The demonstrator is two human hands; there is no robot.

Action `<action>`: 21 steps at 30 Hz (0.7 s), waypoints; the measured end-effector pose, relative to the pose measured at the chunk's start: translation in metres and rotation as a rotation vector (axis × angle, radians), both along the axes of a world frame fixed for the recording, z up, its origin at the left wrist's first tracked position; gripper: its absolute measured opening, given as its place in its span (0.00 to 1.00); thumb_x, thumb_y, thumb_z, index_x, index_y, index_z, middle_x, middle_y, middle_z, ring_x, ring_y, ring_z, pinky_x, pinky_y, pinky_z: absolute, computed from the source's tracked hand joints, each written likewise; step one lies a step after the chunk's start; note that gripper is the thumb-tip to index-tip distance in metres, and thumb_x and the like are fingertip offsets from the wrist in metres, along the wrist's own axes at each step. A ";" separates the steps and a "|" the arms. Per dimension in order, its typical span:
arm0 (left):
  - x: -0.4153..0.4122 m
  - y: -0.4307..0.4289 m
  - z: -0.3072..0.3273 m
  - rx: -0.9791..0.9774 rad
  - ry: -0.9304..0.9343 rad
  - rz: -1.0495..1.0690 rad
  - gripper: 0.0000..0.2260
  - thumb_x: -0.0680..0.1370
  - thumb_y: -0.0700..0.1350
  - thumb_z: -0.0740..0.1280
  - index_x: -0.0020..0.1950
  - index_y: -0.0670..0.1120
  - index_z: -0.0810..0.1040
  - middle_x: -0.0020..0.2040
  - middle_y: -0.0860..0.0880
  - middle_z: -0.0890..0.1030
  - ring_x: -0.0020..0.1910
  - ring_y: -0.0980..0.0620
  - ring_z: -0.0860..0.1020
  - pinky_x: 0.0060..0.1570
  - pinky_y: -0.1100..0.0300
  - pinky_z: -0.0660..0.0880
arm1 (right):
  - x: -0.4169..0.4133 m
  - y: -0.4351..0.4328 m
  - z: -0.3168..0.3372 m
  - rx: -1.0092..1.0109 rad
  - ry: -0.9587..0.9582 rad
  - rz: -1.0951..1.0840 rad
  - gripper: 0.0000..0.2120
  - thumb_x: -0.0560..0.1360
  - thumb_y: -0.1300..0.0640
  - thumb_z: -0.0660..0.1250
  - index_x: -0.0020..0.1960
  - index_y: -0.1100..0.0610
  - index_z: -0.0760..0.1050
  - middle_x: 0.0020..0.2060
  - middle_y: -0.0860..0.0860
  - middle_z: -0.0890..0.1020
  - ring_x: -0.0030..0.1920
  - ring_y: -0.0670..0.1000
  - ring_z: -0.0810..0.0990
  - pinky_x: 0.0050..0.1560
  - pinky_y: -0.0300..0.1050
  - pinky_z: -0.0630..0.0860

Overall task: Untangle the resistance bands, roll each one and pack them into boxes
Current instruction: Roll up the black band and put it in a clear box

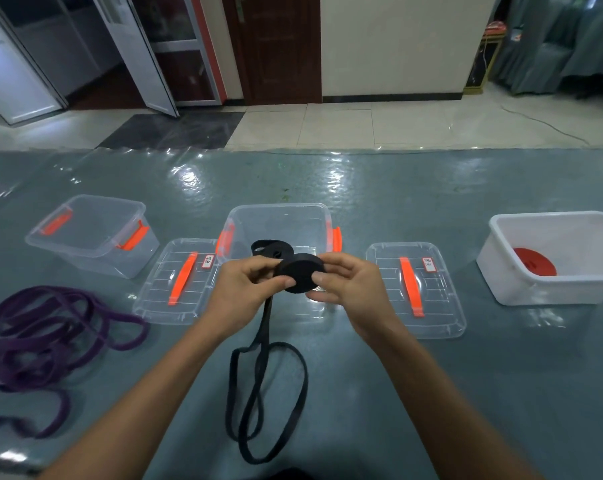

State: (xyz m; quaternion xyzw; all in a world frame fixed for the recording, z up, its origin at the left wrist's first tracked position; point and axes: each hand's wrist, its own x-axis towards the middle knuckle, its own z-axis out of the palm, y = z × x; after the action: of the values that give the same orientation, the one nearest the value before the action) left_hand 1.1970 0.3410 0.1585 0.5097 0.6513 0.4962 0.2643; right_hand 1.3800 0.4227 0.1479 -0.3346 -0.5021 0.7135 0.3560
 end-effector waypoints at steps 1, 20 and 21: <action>0.000 0.000 0.000 -0.001 0.001 0.007 0.11 0.71 0.39 0.78 0.52 0.49 0.87 0.42 0.44 0.85 0.42 0.41 0.82 0.49 0.48 0.79 | -0.001 -0.001 -0.002 -0.077 0.043 -0.005 0.12 0.75 0.70 0.70 0.57 0.63 0.80 0.51 0.61 0.85 0.50 0.59 0.86 0.50 0.54 0.84; 0.011 -0.002 0.011 0.024 -0.027 -0.022 0.12 0.72 0.36 0.76 0.48 0.53 0.86 0.44 0.51 0.87 0.44 0.52 0.85 0.49 0.60 0.80 | -0.001 -0.015 -0.006 0.074 0.008 0.023 0.13 0.75 0.69 0.70 0.58 0.59 0.80 0.49 0.56 0.86 0.49 0.56 0.86 0.46 0.52 0.84; 0.009 -0.003 0.010 0.004 0.023 -0.039 0.11 0.72 0.37 0.76 0.49 0.51 0.86 0.44 0.51 0.87 0.44 0.52 0.85 0.49 0.59 0.80 | -0.001 -0.015 -0.008 0.195 -0.064 0.014 0.14 0.74 0.68 0.71 0.57 0.57 0.80 0.49 0.53 0.86 0.50 0.53 0.86 0.48 0.49 0.84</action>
State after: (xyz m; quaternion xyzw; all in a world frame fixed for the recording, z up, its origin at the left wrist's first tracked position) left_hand 1.2057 0.3378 0.1683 0.5286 0.6432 0.4862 0.2654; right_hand 1.3788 0.4081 0.1403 -0.3173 -0.5826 0.6527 0.3658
